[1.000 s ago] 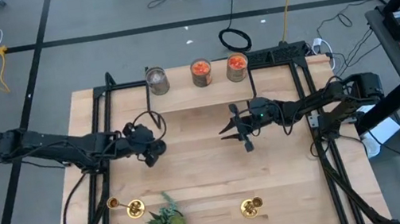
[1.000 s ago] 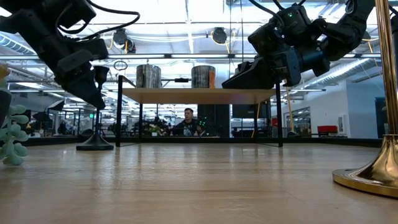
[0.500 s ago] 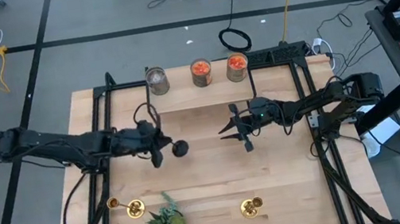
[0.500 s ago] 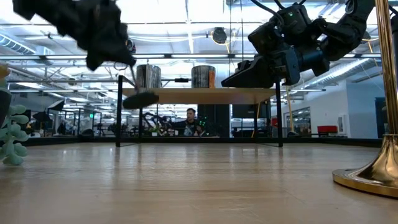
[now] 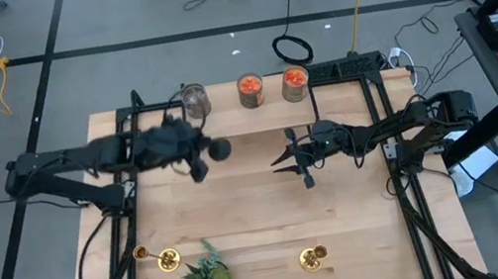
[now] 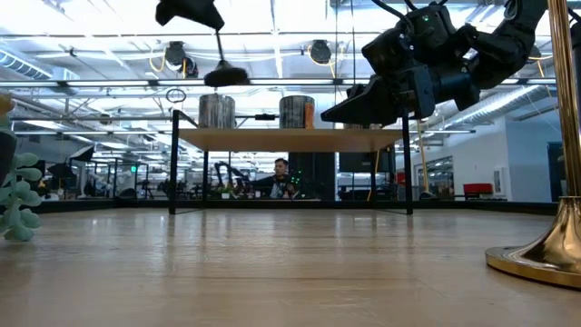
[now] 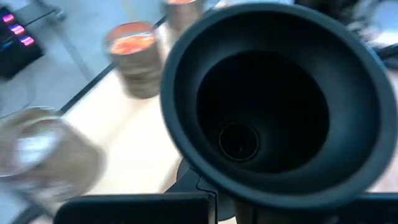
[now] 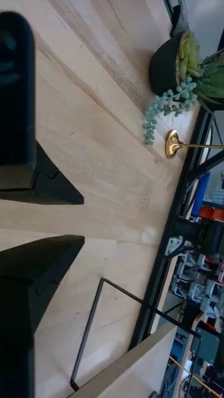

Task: Pick & Place candle stick holders
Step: Put the black candle holder aligned with the brown scented candle on the shelf

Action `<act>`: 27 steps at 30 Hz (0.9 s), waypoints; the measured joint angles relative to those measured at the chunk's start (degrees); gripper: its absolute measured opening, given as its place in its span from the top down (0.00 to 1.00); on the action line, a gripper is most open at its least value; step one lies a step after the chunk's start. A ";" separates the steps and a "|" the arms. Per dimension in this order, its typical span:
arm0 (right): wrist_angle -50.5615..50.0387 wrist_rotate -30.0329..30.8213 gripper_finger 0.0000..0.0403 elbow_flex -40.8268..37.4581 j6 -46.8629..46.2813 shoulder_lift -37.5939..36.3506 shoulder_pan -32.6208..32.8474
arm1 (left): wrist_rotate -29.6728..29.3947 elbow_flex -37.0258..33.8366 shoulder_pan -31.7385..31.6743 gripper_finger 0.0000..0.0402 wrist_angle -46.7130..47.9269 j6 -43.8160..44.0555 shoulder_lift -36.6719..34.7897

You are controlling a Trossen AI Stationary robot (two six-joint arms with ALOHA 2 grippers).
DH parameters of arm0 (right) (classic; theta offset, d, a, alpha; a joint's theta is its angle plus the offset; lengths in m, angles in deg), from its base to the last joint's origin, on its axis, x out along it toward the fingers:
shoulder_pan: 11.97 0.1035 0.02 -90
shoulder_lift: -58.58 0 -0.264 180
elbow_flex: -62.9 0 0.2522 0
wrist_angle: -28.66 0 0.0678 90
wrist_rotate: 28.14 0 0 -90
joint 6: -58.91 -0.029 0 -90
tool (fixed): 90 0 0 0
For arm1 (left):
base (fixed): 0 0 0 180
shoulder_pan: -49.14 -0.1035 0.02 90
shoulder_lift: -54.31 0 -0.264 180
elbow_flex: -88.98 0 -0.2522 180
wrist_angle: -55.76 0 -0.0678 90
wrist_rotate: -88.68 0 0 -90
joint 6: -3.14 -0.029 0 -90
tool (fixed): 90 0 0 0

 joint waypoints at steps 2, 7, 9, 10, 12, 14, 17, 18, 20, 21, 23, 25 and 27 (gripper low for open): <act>0.07 0.00 0.79 -0.01 -0.07 0.00 0.00 | -0.01 5.15 -2.79 0.96 5.46 -0.91 2.67; -0.28 0.00 0.79 -0.01 -0.09 0.00 0.00 | 3.87 12.59 -11.18 0.96 13.30 -1.28 8.94; -0.28 0.00 0.79 0.01 -0.09 0.00 0.00 | 7.52 12.96 -14.45 0.96 14.29 -1.29 10.81; -0.28 0.00 0.79 0.01 -0.09 0.00 0.00 | 8.91 12.97 -15.93 0.96 14.08 -1.31 11.74; -0.30 0.00 0.79 0.00 -0.09 0.00 0.00 | 11.16 12.98 -18.64 0.96 14.04 -1.86 13.28; -0.34 0.00 0.79 0.00 -0.09 0.00 0.00 | 12.46 12.98 -20.65 0.96 14.28 -2.81 14.56; -0.76 0.00 0.79 0.01 -0.09 0.00 0.00 | 13.53 13.03 -22.63 0.96 14.20 -3.12 15.72; -0.87 0.00 0.79 0.01 -0.09 0.00 0.00 | 13.54 13.03 -23.00 0.96 14.37 -3.16 15.96; -1.14 0.00 0.79 0.01 -0.11 0.00 0.01 | 13.56 13.03 -23.41 0.95 14.28 -3.37 16.38; -1.22 -0.02 0.79 0.00 -0.11 0.00 0.00 | 13.56 13.03 -23.63 0.95 14.41 -3.39 16.48; -1.24 0.00 0.79 0.01 -0.09 0.00 0.02 | 13.69 13.03 -23.78 0.95 14.46 -3.21 16.47; -1.24 0.00 0.79 0.00 -0.11 0.00 0.00 | 13.69 13.03 -23.78 0.95 14.49 -2.73 16.45; -1.23 0.00 0.79 0.01 -0.10 0.00 0.02 | 13.67 13.03 -23.78 0.94 14.49 -2.66 16.47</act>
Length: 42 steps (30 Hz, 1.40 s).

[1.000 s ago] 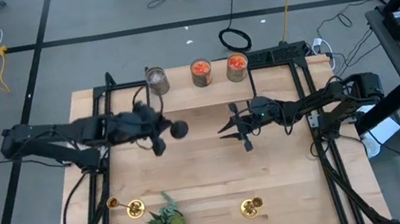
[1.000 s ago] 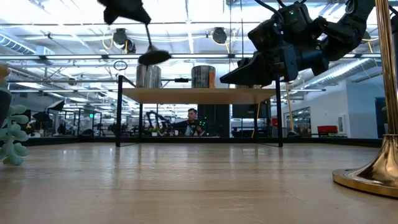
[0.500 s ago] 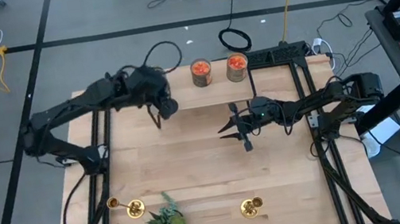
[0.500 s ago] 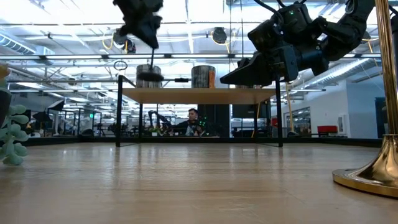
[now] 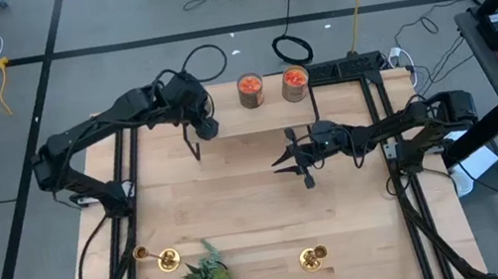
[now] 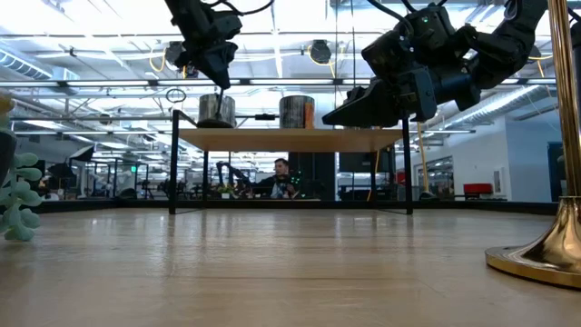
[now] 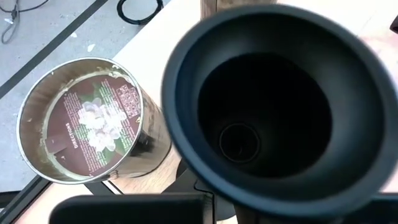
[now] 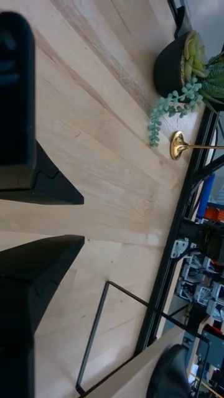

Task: Pick & Place candle stick holders
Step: Put the black candle holder aligned with the brown scented candle on the shelf

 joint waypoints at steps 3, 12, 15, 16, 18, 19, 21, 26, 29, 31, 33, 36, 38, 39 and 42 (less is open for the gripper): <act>-0.01 0.00 0.79 0.00 -0.03 0.00 0.00 | -0.01 0.00 0.00 0.91 -0.07 -0.04 -0.02; 0.01 -0.02 0.79 0.00 -0.03 0.00 0.00 | -0.17 0.00 0.00 0.82 -0.61 -3.38 -0.02; 0.01 0.00 0.79 -0.01 -0.03 0.00 0.00 | -0.20 0.00 0.00 0.79 -0.61 -3.25 -0.02; 0.01 0.00 0.79 -0.01 -0.03 0.00 0.00 | -0.22 0.00 0.00 0.78 -0.61 -3.35 -0.02; 0.01 0.00 0.79 0.00 -0.03 0.00 0.00 | -0.75 0.00 0.00 0.76 -0.63 -3.45 -0.02; 0.01 0.00 0.79 -0.01 -0.03 0.00 0.00 | -1.07 0.00 0.00 0.75 -0.62 -3.45 -0.02; 0.01 -0.02 0.79 0.00 -0.03 0.00 0.00 | -1.71 0.00 0.00 0.72 -0.62 -3.46 -0.02; 0.01 0.00 0.79 0.00 -0.03 0.00 0.00 | -1.71 0.00 0.14 0.64 -0.63 -3.45 -0.02; 0.01 -0.01 0.79 -0.02 -0.03 0.00 0.00 | -1.70 0.00 0.75 0.60 -0.63 -3.97 -0.08; 0.02 0.00 0.79 -0.01 -0.03 0.00 0.00 | -1.70 0.00 1.27 0.58 -0.63 -4.58 -0.11; 0.01 -0.02 0.79 -0.02 -0.03 0.00 0.00 | -1.70 0.00 1.69 0.56 -0.67 -4.41 -0.13; 0.01 0.00 0.79 0.00 -0.03 0.00 0.01 | -1.74 0.00 2.18 0.54 -0.66 -4.52 -0.13; 0.01 -0.02 0.79 -0.01 -0.03 0.00 0.00 | -1.75 0.00 2.51 0.53 -0.66 -4.50 -0.13; 0.03 0.00 0.79 0.00 -0.03 0.00 0.00 | -1.75 0.00 2.75 0.53 -0.65 -4.50 -0.13; 0.03 -0.02 0.79 -0.02 -0.03 0.00 0.00 | -1.73 -0.05 2.91 0.53 -0.44 -4.50 -0.67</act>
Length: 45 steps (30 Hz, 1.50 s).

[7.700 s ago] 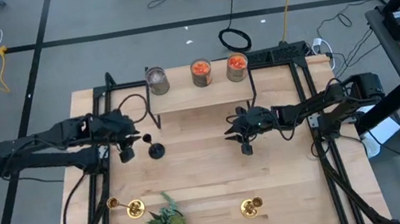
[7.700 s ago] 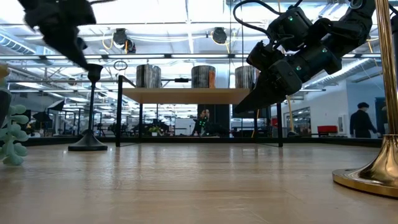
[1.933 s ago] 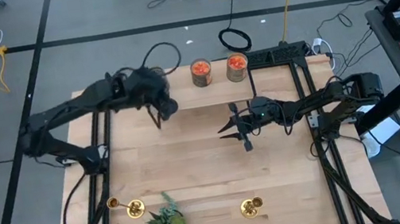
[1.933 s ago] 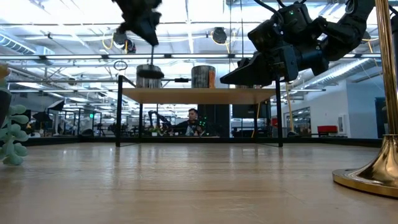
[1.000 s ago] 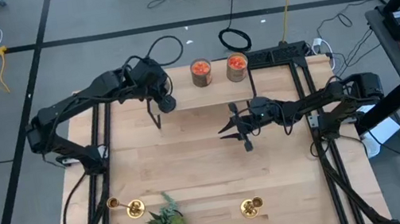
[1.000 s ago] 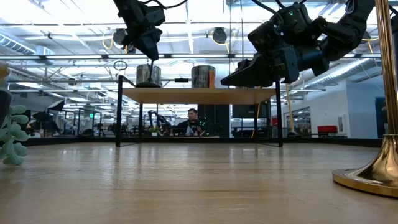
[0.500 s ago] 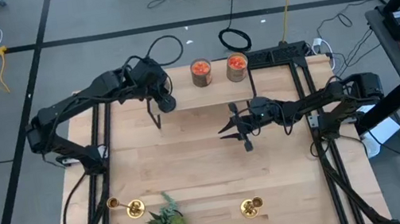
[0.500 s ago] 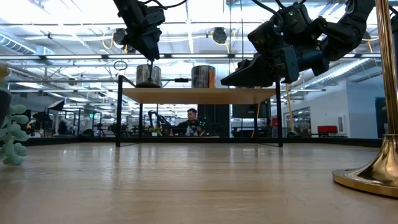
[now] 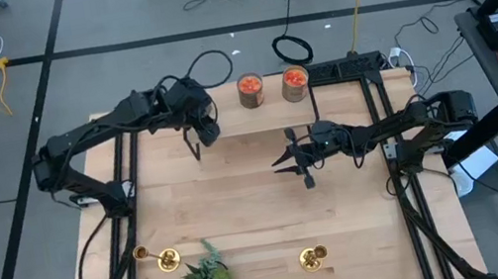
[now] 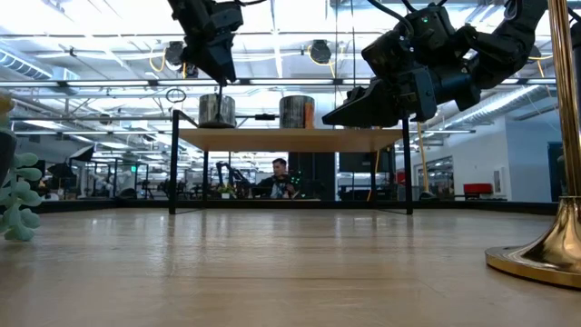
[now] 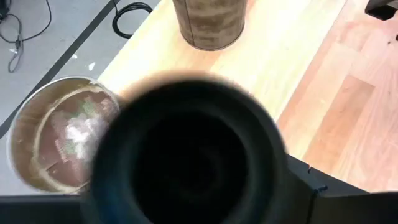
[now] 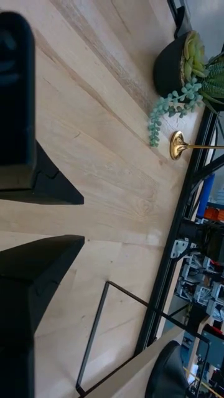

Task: Pick & Place candle stick holders
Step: Put the black candle holder aligned with the brown scented candle on the shelf, then put the right golden candle holder aligned with the brown scented candle on the shelf

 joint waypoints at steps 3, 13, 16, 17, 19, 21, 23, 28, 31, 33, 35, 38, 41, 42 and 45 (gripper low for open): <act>-0.01 0.01 0.79 0.01 0.00 0.00 0.00 | -0.64 0.04 0.17 0.53 0.15 0.19 -0.63; -0.02 -0.01 0.79 0.02 0.00 -0.01 0.00 | -1.26 0.00 1.48 0.53 2.64 0.35 -4.27; 0.02 0.00 0.79 0.01 0.00 -0.02 0.00 | -1.34 -0.02 2.27 0.53 3.34 0.33 -5.50; 0.01 0.00 0.79 0.02 0.00 -0.02 0.00 | -1.39 0.00 2.65 0.53 3.22 0.33 -5.91; 0.03 -0.01 0.79 0.01 0.00 -0.02 0.00 | -1.46 0.00 3.02 0.53 3.36 0.33 -6.78; 0.01 -0.01 0.79 0.00 -0.02 -0.02 0.00 | -1.51 0.00 3.75 0.53 3.35 0.33 -7.67; 0.01 0.00 0.79 0.01 -0.77 -0.02 0.00 | -1.51 0.00 4.43 0.53 3.39 0.29 -8.76; -0.45 -0.01 0.79 0.02 -1.48 -0.02 0.00 | -1.49 0.00 6.39 0.53 4.10 0.27 -11.68; -1.26 -0.05 0.79 0.01 -1.49 -0.02 0.00 | -1.18 0.00 7.84 0.53 4.77 -0.06 -13.64; -1.59 -0.05 0.79 0.02 -1.49 -0.02 0.01 | -0.40 0.00 8.67 0.53 6.53 -1.81 -14.97; -1.81 -0.07 0.78 0.02 -1.53 -0.02 0.23 | 0.40 0.00 9.73 0.53 9.08 -3.17 -16.41; -2.05 -0.07 0.73 -0.01 -1.53 -0.02 0.89 | 0.48 0.00 10.94 0.53 14.56 -3.63 -18.62; -2.15 -0.09 0.66 0.00 -1.53 -0.02 1.86 | -0.35 -0.04 12.15 0.53 18.53 1.04 -20.56; -2.51 -0.09 0.64 0.02 -1.53 -0.02 2.22 | -1.11 -0.35 12.74 0.53 18.73 2.44 -21.22; -4.39 -0.06 0.57 0.02 -1.51 -0.03 3.38 | -3.97 -2.35 15.00 0.53 18.44 3.46 -23.41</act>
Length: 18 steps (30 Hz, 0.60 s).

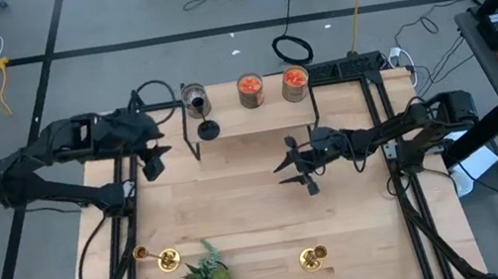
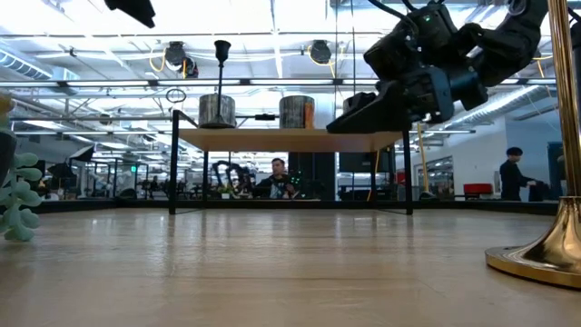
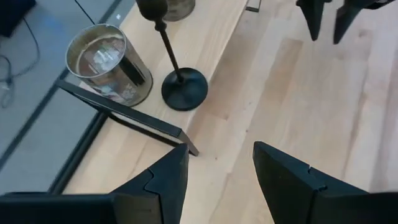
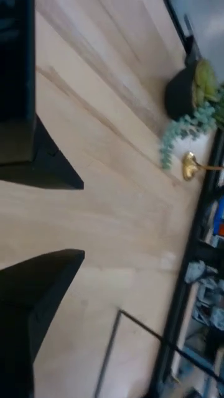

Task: Pick & Place candle stick holders
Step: Put the right golden candle holder aligned with the brown scented candle on the shelf

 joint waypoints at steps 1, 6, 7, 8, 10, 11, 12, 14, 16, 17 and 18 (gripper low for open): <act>-1.07 0.11 0.56 0.00 0.00 -0.37 0.34 | -1.00 -1.01 0.72 0.53 -0.56 -0.10 -0.66; -17.71 5.85 0.53 0.03 0.29 -8.52 1.73 | -3.68 -8.24 3.37 0.53 -6.39 -0.84 -3.63; -22.34 7.41 0.53 -0.02 -0.25 -10.95 2.02 | -3.66 -9.63 3.75 0.53 -7.43 -0.96 -3.99; -26.16 7.91 0.53 -0.01 -1.05 -13.25 2.31 | -3.63 -11.09 4.08 0.53 -8.62 -1.18 -4.29; -33.72 6.46 0.53 0.00 -3.66 -18.05 3.25 | -3.60 -13.32 4.50 0.53 -9.92 -1.79 -4.30; -36.76 4.60 0.54 0.00 -5.08 -20.11 3.90 | -3.62 -14.33 4.76 0.53 -10.48 -1.84 -4.27; -39.35 2.67 0.55 0.00 -6.51 -21.93 4.69 | -3.62 -15.23 4.93 0.53 -10.99 -1.90 -4.25; -43.86 -1.89 0.57 -0.47 -10.27 -25.01 6.95 | -3.60 -16.89 5.12 0.53 -12.00 -1.93 -4.12; -44.86 -4.81 0.58 -1.96 -13.51 -27.13 9.81 | -3.60 -18.03 5.17 0.53 -12.94 -1.93 -4.00; -43.63 -4.98 0.59 -3.02 -15.05 -27.89 11.33 | -3.57 -18.47 5.17 0.53 -12.83 -1.82 -4.01; -41.52 -4.57 0.60 -4.26 -16.60 -28.44 13.00 | -3.58 -18.76 5.17 0.53 -12.69 -1.50 -4.05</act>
